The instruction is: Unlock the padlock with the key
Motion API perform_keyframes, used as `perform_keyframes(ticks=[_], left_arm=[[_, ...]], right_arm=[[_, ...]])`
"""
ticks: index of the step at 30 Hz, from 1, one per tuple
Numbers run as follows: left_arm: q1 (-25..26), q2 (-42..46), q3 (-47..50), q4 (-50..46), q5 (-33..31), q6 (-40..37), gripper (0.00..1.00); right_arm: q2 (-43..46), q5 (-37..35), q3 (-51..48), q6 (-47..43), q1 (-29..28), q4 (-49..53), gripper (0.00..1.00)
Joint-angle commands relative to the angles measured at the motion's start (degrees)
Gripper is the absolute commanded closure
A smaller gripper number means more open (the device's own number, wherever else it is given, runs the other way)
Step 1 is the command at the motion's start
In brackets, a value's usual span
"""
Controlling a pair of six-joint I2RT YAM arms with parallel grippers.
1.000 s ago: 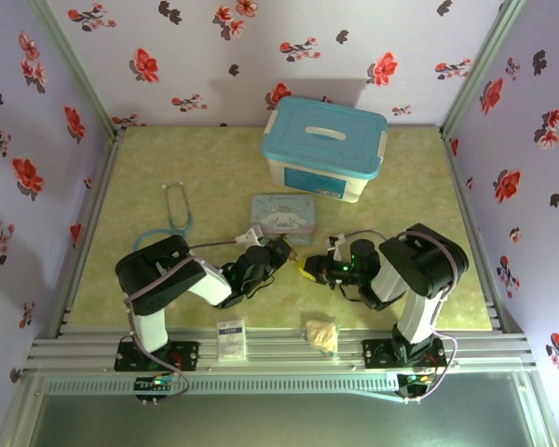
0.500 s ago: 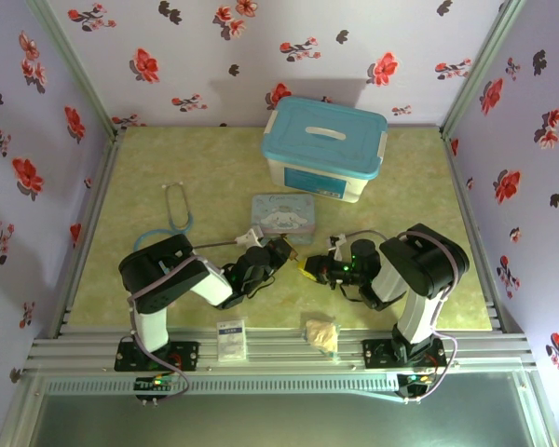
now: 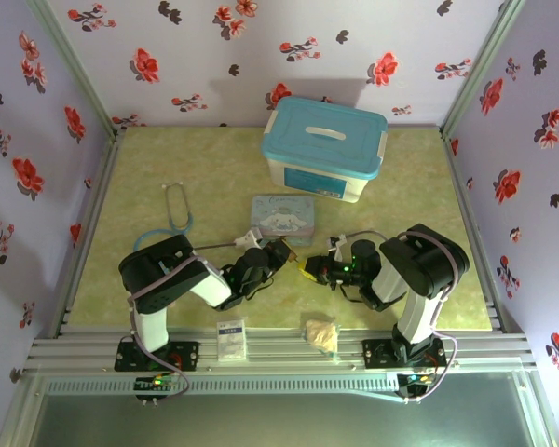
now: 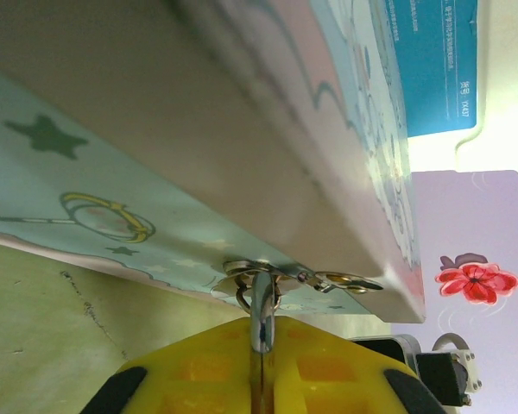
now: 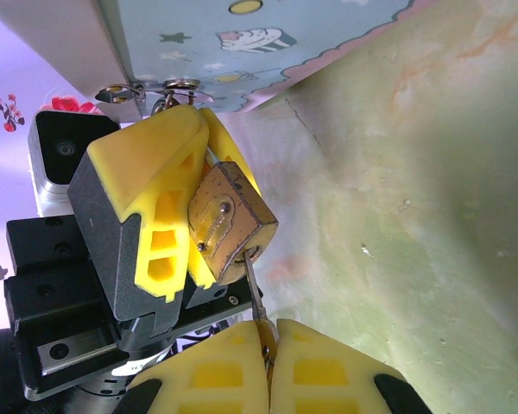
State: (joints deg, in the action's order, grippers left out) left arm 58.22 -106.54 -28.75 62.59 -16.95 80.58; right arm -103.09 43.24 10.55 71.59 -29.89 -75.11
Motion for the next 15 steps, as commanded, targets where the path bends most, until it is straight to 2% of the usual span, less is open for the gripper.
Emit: perform_keyframes(ticks=[1,15], left_arm=[[0.4,-0.2,-1.5,2.0,2.1,0.5,1.00],[0.0,0.7,-2.5,3.1,3.0,1.7,1.00]], right_arm=[[-0.7,-1.2,1.2,-1.2,-0.6,-4.3,1.00],[-2.2,-2.6,2.7,-1.3,-1.9,-4.3,1.00]])
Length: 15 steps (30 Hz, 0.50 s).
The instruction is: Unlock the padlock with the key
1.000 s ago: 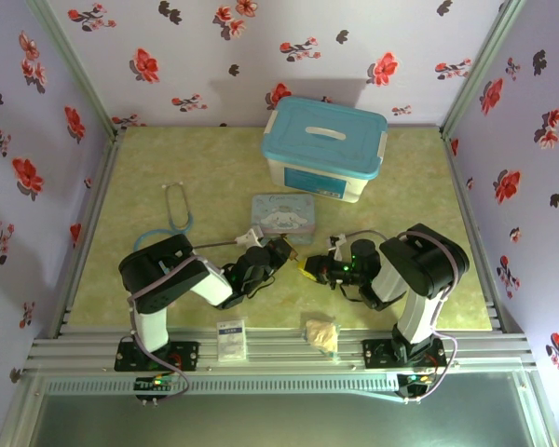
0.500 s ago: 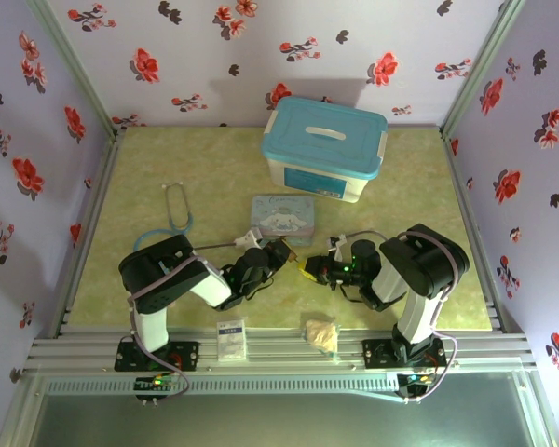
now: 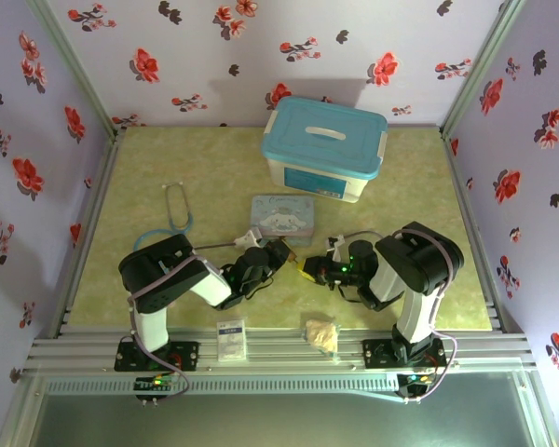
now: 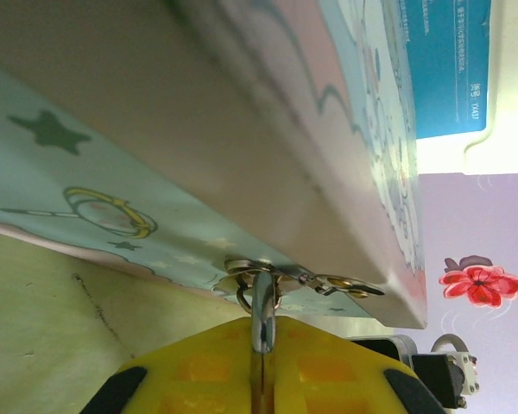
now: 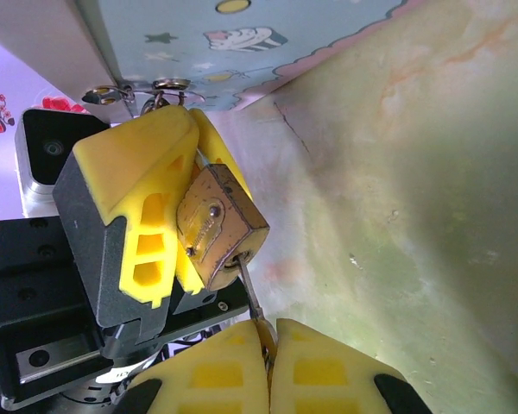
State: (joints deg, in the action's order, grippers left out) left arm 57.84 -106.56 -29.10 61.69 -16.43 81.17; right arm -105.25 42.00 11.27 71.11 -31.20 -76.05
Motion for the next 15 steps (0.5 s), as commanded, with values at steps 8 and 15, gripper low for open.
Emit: perform_keyframes(ticks=[8,15], left_arm=[[1.0,0.3,-3.1,4.1,4.4,1.7,1.00],[1.1,0.7,-2.3,4.2,5.0,3.3,1.00]], right_arm=[[2.7,-1.7,3.5,-0.2,-0.8,-3.3,1.00],[4.8,-2.2,4.5,-0.5,-0.3,-3.3,1.00]])
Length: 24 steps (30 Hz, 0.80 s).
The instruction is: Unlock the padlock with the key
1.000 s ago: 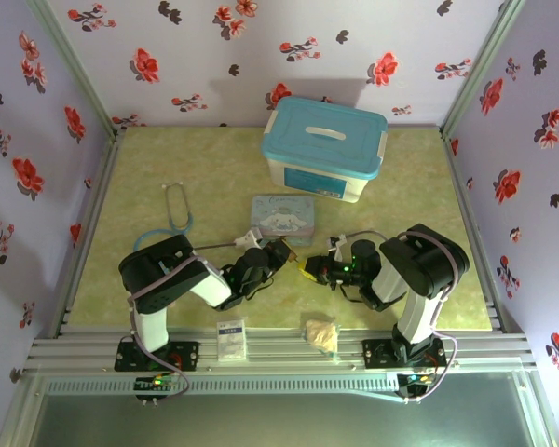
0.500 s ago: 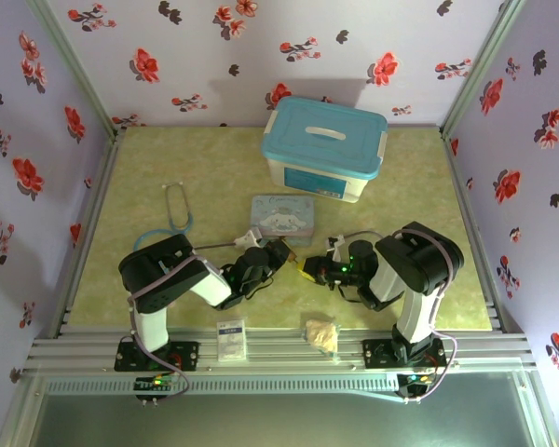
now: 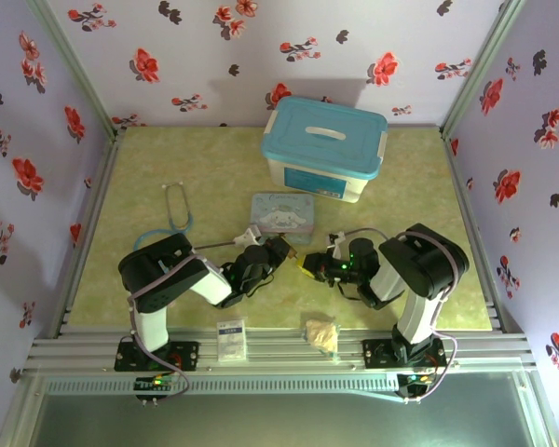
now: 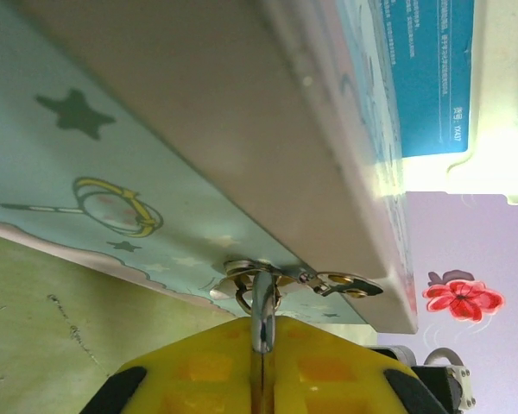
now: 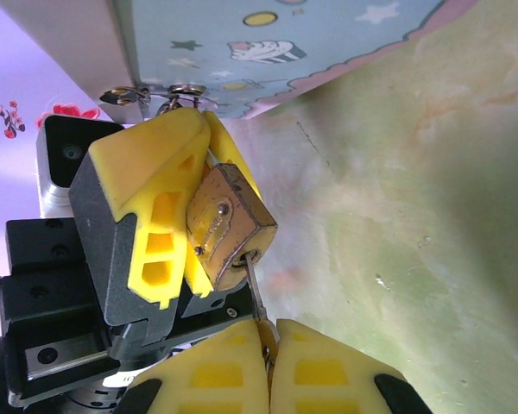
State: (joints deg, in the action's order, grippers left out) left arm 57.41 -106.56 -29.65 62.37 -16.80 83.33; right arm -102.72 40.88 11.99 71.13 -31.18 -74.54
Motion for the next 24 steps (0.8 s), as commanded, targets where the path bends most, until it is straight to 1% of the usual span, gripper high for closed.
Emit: perform_keyframes(ticks=[1,5,10,16,21,24], left_arm=[[1.6,0.8,-1.6,3.7,5.5,1.1,1.00],[1.5,1.0,-2.1,4.0,6.9,1.6,1.00],[1.5,0.7,-3.3,3.7,11.0,4.7,1.00],[1.4,1.7,-3.6,2.7,14.2,5.6,1.00],[1.4,1.8,-4.4,1.9,14.9,5.2,1.00],[1.4,1.8,-5.4,-0.3,15.0,3.9,1.00]], right_arm=[[2.3,-1.1,4.0,-0.8,-0.2,-4.8,1.00],[0.7,-0.3,4.4,-1.9,0.4,-4.8,1.00],[-0.4,2.2,5.2,-3.0,1.5,-4.8,1.00],[0.6,8.4,3.5,-4.9,7.5,-4.8,1.00],[0.9,8.4,2.9,-5.4,7.6,-4.8,1.00],[1.5,7.3,3.3,-4.9,6.4,-4.8,1.00]])
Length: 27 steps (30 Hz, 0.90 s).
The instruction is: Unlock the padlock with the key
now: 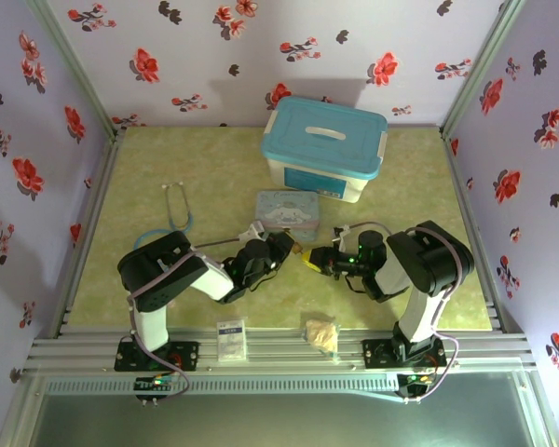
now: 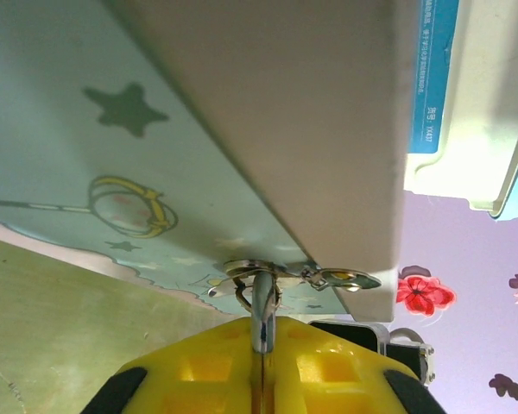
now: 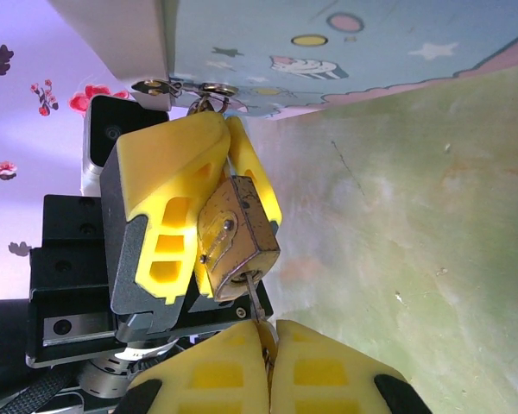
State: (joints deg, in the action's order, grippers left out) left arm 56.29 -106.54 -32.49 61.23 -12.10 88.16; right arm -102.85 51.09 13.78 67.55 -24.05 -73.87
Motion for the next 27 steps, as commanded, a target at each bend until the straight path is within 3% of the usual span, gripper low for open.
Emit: perform_keyframes(ticks=[1,10,27], left_arm=[[2.6,1.8,-2.7,0.4,10.3,-1.1,1.00],[2.9,0.8,-3.1,0.0,9.6,-1.1,1.00],[2.9,-0.9,-3.1,0.0,9.0,-4.0,1.00]], right_arm=[[2.1,-3.4,1.8,-1.1,-1.5,-5.5,1.00],[4.9,-8.9,3.1,-0.5,-6.1,-5.5,1.00],[7.8,-13.1,3.0,0.6,-10.7,-5.5,1.00]])
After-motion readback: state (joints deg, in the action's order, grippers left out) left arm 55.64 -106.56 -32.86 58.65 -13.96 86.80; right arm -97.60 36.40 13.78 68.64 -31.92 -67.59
